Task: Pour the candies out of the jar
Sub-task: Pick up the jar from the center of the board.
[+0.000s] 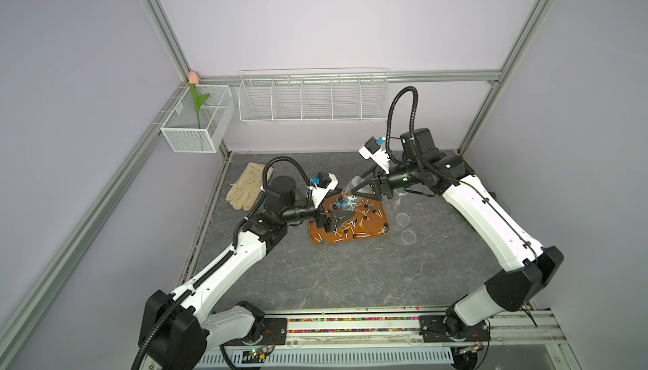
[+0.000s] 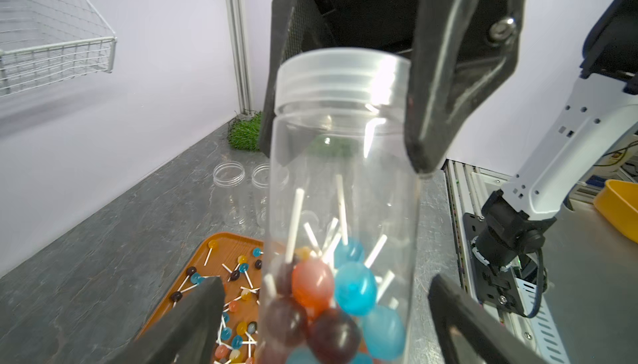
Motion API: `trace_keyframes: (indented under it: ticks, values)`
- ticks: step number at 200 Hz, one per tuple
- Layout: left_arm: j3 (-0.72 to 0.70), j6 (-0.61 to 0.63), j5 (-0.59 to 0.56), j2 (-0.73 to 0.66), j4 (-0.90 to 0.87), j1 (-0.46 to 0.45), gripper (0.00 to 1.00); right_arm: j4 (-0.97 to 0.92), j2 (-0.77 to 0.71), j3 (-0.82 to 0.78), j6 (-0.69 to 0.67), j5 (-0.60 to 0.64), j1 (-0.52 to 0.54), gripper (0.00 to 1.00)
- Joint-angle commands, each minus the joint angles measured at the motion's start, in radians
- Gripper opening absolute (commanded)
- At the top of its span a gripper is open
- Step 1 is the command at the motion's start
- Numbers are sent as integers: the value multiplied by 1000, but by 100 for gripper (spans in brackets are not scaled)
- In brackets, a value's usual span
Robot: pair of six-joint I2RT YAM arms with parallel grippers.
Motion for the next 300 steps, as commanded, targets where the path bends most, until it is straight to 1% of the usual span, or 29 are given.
trace_keyframes:
  ticks: [1, 63, 102, 155, 202, 238, 267, 273, 276, 278, 287, 291, 300]
  values:
    - [45, 11, 68, 19, 3, -16, 89, 30, -31, -17, 8, -67, 3, 49]
    - [71, 32, 58, 38, -52, -51, 72, 41, -45, -40, 13, -60, 6, 48]
    - [75, 40, 45, 50, -78, -66, 67, 46, -58, -47, 15, -54, 8, 48]
    - [75, 51, 17, 51, -97, -66, 67, 47, -60, -46, 14, -62, 8, 48]
    - [73, 30, 6, 51, -76, -66, 51, 49, -61, -55, 16, -62, 8, 48]
    - [73, 22, 0, 59, -56, -68, 46, 49, -62, -51, 19, -58, 8, 48]
    - [70, 13, -21, 56, -44, -71, 45, 64, -66, -68, 22, -56, 8, 49]
    - [65, 12, -30, 56, -37, -71, 45, 68, -67, -71, 25, -53, 8, 50]
    - [64, 11, -34, 55, -32, -71, 45, 69, -67, -73, 27, -51, 8, 53]
    - [63, 10, -38, 55, -29, -72, 45, 69, -68, -73, 29, -49, 8, 56]
    - [54, 5, -55, 53, -8, -73, 46, 72, -75, -76, 36, -43, 8, 74]
    - [48, 0, -64, 51, 4, -74, 46, 74, -79, -79, 37, -50, 6, 81]
    - [30, -11, -83, 45, 39, -74, 46, 106, -102, -93, 55, -70, 2, 89]
